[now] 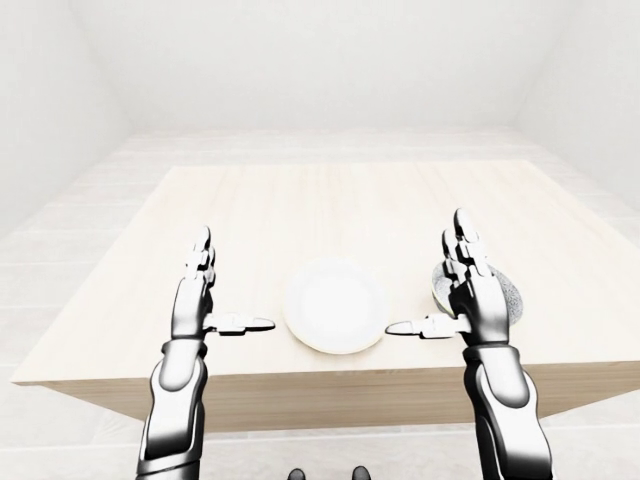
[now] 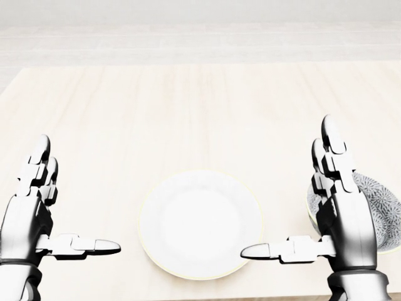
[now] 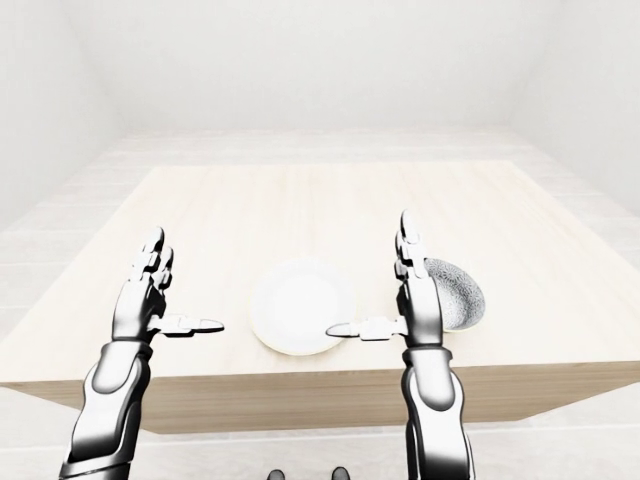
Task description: Put the bowl on the plate.
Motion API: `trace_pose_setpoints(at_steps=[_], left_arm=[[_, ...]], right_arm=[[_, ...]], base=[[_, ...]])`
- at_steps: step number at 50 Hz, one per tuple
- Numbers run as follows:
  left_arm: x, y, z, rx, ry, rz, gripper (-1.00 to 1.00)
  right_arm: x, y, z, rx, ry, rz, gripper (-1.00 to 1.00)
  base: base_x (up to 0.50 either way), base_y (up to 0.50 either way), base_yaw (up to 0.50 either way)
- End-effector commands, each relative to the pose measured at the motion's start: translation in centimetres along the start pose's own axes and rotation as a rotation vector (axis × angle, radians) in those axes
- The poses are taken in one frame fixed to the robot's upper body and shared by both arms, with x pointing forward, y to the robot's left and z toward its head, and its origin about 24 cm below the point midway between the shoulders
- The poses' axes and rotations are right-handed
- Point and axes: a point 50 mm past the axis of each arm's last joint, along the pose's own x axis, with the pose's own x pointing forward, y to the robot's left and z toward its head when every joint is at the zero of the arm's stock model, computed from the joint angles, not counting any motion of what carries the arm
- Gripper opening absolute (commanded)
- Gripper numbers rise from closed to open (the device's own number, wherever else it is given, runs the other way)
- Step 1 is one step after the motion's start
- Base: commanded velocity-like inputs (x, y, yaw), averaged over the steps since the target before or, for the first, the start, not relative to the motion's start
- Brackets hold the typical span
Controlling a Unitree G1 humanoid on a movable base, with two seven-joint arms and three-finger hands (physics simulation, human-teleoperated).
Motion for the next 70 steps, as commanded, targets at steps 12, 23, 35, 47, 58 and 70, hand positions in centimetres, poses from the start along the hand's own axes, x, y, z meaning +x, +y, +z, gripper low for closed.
trace_pose_setpoints(at_steps=[12, 23, 35, 47, 58, 70], left_arm=[[-0.8, -0.5, -0.9, 0.097, 0.017, -0.065, 1.00], [-0.7, -0.3, -0.8, 0.085, 0.016, -0.059, 1.00], [-0.5, -0.4, -0.4, 0.071, 0.001, -0.058, 1.00], [-0.5, -0.2, -0.3, 0.068, -0.003, -0.059, 1.00], [-0.4, -0.2, -0.4, 0.069, -0.001, -0.056, 1.00], [-0.4, -0.2, -0.5, 0.071, -0.002, -0.050, 1.00]], right_arm=[[-0.2, -0.9, 1.5, -0.034, -0.059, -0.016, 1.00], [-0.8, -1.7, 5.2, -0.211, -0.203, -0.014, 1.00], [-1.2, -1.7, 7.7, -0.517, -0.273, 0.010, 1.00], [-1.0, -2.3, 7.2, -0.571, -0.224, -0.005, 1.00], [-0.6, -3.0, 6.9, -0.605, -0.194, -0.011, 1.00], [0.2, -4.0, 4.7, -0.660, -0.090, -0.058, 1.00]], base=[[0.00, 0.00, 0.00], [0.00, 0.00, 0.00], [0.00, 0.00, 0.00], [0.00, 0.00, 0.00], [0.00, 0.00, 0.00], [0.00, 0.00, 0.00]])
